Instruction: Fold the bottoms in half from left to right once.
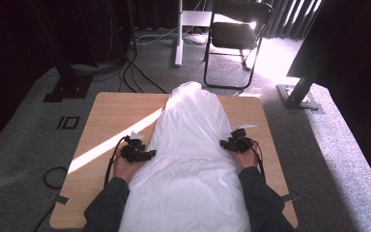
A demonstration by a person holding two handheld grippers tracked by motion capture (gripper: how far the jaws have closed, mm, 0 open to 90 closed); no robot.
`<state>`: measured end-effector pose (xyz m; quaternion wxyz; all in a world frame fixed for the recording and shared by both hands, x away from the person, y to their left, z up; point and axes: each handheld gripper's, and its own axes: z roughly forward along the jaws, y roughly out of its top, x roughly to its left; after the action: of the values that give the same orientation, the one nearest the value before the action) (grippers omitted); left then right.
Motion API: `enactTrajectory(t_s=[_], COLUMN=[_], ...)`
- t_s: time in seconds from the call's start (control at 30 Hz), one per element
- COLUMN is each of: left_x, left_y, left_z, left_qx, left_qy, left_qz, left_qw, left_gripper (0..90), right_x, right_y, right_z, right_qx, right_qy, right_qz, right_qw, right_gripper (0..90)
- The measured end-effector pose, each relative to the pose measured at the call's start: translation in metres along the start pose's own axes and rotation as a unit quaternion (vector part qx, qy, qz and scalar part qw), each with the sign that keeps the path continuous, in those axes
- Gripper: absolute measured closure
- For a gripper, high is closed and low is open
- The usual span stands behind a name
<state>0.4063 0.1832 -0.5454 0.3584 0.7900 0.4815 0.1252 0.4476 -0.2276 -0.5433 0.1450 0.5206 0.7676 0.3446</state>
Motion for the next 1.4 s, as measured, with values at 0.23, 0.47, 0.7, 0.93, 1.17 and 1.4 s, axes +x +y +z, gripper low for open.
enactTrajectory(t_s=[0.23, 0.47, 0.7, 0.93, 1.17, 1.4], left_x=[-0.002, -0.008, 0.003, 0.0, -0.007, -0.005], left_y=[-0.005, -0.006, 0.02, 0.048, 0.05, 0.031], left_z=[-0.002, -0.001, -0.004, 0.036, 0.047, 0.03], left_qx=[-0.008, -0.006, -0.027, 0.004, 0.006, 0.004], left_qy=[-0.003, -0.01, -0.003, 0.0, 0.025, 0.01], left_qz=[0.001, 0.015, -0.008, -0.019, -0.002, 0.001], left_qw=[1.0, 0.9998, 0.9996, 0.9998, 0.9997, 0.9999], left_gripper=[40.7, 40.0, 39.7, 37.9, 71.2, 88.4], right_x=[0.015, -0.012, -0.021, -0.021, -0.023, -0.015], right_y=[0.007, 0.001, -0.013, -0.013, -0.015, -0.021], right_z=[-0.029, -0.031, -0.007, -0.007, -0.007, -0.011], right_qx=[-0.041, -0.038, -0.011, -0.011, -0.018, -0.017], right_qy=[-0.057, -0.131, -0.12, -0.119, -0.112, -0.097], right_qz=[-0.062, -0.033, -0.005, -0.005, 0.003, 0.002], right_qw=[0.9956, 0.9901, 0.9927, 0.9928, 0.9936, 0.9951], right_gripper=[89.4, 89.5, 89.2, 88.9, 89.1, 89.2])
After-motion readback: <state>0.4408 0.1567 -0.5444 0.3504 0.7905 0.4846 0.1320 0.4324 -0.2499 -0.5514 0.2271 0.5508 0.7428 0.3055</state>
